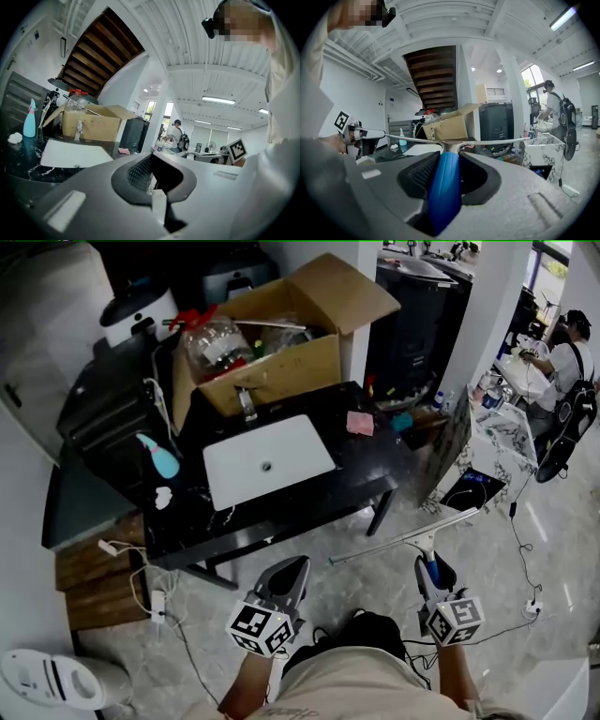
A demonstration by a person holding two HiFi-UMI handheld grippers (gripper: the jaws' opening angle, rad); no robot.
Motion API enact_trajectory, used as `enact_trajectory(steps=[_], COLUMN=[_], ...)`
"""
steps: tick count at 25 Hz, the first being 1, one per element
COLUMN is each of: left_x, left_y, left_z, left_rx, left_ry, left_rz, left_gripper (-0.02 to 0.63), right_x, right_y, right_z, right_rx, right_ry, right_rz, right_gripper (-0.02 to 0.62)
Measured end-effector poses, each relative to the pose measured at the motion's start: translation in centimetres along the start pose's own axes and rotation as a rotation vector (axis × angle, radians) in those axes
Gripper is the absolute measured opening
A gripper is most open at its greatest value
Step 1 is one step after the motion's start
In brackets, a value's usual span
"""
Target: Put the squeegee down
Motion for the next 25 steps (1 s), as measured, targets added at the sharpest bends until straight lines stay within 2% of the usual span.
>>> enact_trajectory(steps=[6,14,17,21,25], left_x=[1.1,2.2,2.4,1.9,3.2], left_y=[0.1,-2.1,-4.0,-7.1,-7.0], left_z=[-3.1,-8.9,-12.1,-16.5,-19.9], left_rx=[0.037,0.069,0.062,0.049,0.050], left_ry=[-0.005,-0.023,-0.027,-0.060,-0.122], left_rz=[0.003,-0.014,-0.037,-0.074,-0.083], left_gripper=[0.014,0.014,0.014,0.014,0.014], right_x=[-2.1,-7.3,-10.1,-14.7,-18.3], right_y=[-0.3,-0.6,-2.3,-3.6,-4.3], right_z=[-1.4,-7.7,-10.1,-13.1,-15.5], right_rx=[-0.027,-0.073,-0.109,-0.095,-0.094], right_ry=[0.016,-0.029,-0.048,-0.035,-0.068], right_rz=[-0.050,-0.194,-0.164,-0.119,-0.133], right_gripper=[0.132,0.132,0.132,0.132,0.132])
Point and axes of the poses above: the fingertips, and each gripper's own axes: z backward along the fingers, x to its left, y out of its underside, the point moved 5 cm from there along z, backward along the fingers, and after that the axes turned 13 degrees about -y, right-handed, at the moved point
